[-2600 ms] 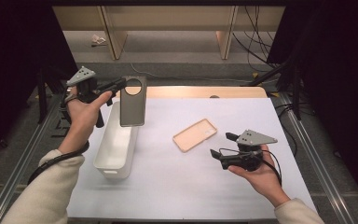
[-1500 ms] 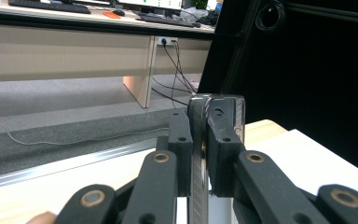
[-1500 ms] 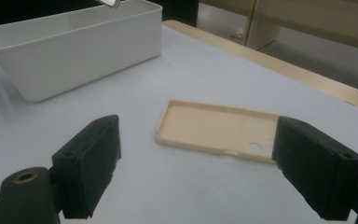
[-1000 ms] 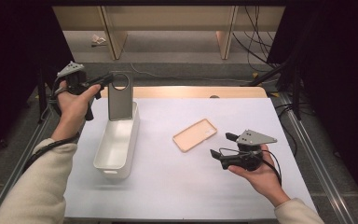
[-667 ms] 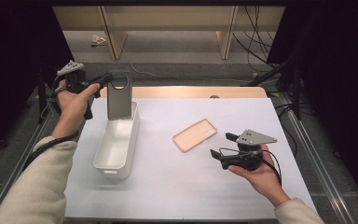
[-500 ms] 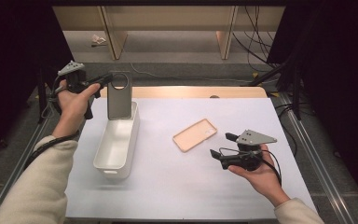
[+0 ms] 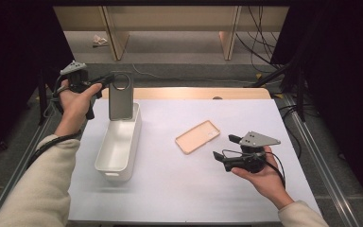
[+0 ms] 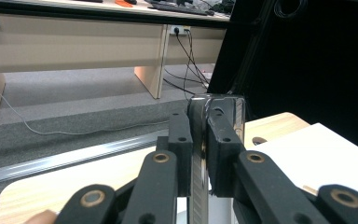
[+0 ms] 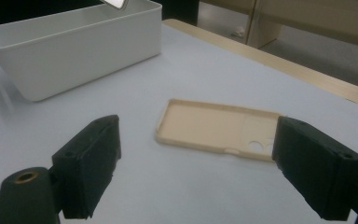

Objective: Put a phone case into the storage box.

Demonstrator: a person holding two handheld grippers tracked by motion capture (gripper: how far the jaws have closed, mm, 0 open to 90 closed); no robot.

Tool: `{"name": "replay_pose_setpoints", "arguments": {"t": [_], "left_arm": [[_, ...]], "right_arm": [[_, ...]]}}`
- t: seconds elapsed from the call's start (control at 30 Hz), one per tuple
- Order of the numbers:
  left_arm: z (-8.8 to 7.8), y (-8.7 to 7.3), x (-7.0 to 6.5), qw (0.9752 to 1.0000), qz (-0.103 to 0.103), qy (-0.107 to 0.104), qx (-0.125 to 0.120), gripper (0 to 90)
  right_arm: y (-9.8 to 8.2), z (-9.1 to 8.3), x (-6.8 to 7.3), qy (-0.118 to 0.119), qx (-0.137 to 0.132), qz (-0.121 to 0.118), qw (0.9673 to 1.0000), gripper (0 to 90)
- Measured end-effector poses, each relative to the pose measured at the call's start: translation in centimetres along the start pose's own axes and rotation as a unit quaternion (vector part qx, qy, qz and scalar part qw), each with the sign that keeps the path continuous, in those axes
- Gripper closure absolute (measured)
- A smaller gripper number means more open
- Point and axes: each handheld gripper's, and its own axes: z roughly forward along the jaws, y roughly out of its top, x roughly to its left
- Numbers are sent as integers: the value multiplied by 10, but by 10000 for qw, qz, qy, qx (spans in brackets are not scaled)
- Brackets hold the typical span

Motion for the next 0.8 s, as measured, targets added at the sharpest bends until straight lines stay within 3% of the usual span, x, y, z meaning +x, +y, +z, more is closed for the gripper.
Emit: {"name": "replay_pose_setpoints", "arguments": {"t": [0.8], "left_arm": [[10, -3, 7, 9999, 42, 70, 147, 814]], "right_arm": [[-1, 0, -1, 20, 6, 14, 10000, 165]]}}
